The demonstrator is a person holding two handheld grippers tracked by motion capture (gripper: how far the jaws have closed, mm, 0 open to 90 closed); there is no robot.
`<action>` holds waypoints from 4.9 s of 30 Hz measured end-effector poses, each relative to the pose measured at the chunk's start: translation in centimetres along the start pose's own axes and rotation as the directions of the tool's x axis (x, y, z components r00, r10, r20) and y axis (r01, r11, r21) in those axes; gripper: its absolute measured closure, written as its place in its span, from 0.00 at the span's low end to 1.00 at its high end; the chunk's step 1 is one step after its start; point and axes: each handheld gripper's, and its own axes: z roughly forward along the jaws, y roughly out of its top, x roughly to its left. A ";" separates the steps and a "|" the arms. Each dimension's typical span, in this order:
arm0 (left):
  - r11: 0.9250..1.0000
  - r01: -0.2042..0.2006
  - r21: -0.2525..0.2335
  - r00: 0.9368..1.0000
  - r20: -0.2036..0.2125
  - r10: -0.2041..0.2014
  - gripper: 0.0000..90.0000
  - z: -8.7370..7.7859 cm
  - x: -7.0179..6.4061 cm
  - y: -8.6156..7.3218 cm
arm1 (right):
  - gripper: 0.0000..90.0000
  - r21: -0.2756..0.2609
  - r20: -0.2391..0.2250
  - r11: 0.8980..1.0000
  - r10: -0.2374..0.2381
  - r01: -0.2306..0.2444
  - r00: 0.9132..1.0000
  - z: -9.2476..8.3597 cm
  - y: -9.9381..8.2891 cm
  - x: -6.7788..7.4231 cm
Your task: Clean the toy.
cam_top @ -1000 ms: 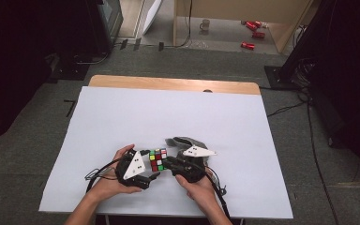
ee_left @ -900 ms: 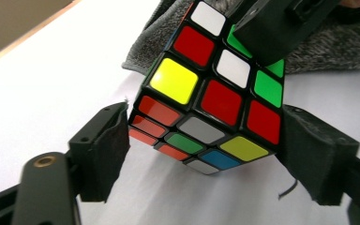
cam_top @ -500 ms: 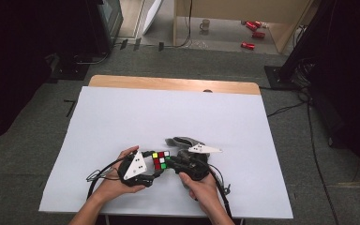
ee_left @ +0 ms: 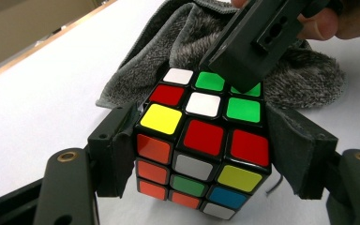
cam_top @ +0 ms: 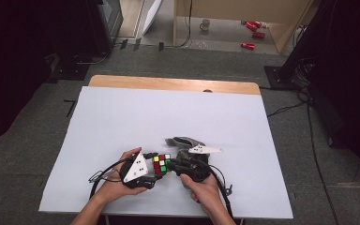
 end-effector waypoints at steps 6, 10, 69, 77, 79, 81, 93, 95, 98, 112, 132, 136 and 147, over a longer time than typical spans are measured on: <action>0.998 0.059 0.022 0.998 0.024 -0.059 0.34 0.3 0.7 -0.6 | 0.78 0.000 -0.009 1.000 0.000 0.000 1.000 0.0 -0.1 -0.3; 0.994 0.081 0.079 0.997 0.008 -0.082 0.29 0.9 0.7 -0.7 | 0.77 0.012 -0.032 1.000 -0.001 0.001 0.999 0.2 -0.2 -0.4; 0.990 0.090 0.107 0.993 0.070 -0.097 0.38 0.7 -0.9 1.5 | 0.81 -0.141 0.132 0.983 -0.096 0.114 0.987 -3.1 0.3 2.9; 0.990 0.100 0.098 0.989 0.100 -0.110 0.38 0.6 -0.8 1.3 | 0.81 -0.111 0.356 0.983 -0.099 0.147 0.929 -1.7 -0.4 2.9; 0.990 0.114 0.085 0.988 0.098 -0.122 0.38 0.4 -0.6 1.4 | 0.81 -0.113 0.385 0.984 -0.081 0.135 0.919 -2.0 -0.3 2.3; 0.989 0.111 0.095 0.989 0.083 -0.119 0.38 0.5 -0.6 1.4 | 0.81 -0.139 0.357 0.984 -0.055 0.112 0.932 -2.4 -0.3 2.0; 0.992 0.104 0.069 0.988 0.110 -0.111 0.38 0.1 -0.8 1.6 | 0.80 -0.137 0.379 0.978 -0.094 0.156 0.921 -2.2 -0.3 2.5; 0.992 0.115 0.057 0.987 0.103 -0.120 0.38 -0.2 -0.4 1.6 | 0.80 -0.144 0.399 0.981 -0.064 0.132 0.915 -2.6 -0.3 1.3; 0.990 0.132 0.054 0.985 0.101 -0.137 0.38 -0.4 0.1 1.4 | 0.79 -0.146 0.411 0.981 -0.054 0.124 0.910 -2.9 -0.3 0.2; 0.981 0.195 0.018 0.978 0.074 -0.196 0.38 -2.1 2.0 1.1 | 0.39 -0.198 0.345 0.951 -0.157 0.236 0.925 -5.3 0.7 -0.5; 0.973 0.231 -0.031 0.971 0.075 -0.228 0.38 -3.4 2.9 1.5 | 0.55 -0.017 0.187 0.912 -0.400 0.410 0.897 -0.8 -1.9 1.6; 0.970 0.241 -0.037 0.967 0.090 -0.237 0.38 -3.4 2.9 1.5 | 0.53 -0.016 0.181 0.908 -0.409 0.419 0.894 -0.4 -2.2 1.9; 0.970 0.241 -0.009 0.967 0.088 -0.240 0.38 -2.6 2.7 0.7 | 0.58 0.022 0.223 0.902 -0.425 0.431 0.877 0.3 -2.8 1.3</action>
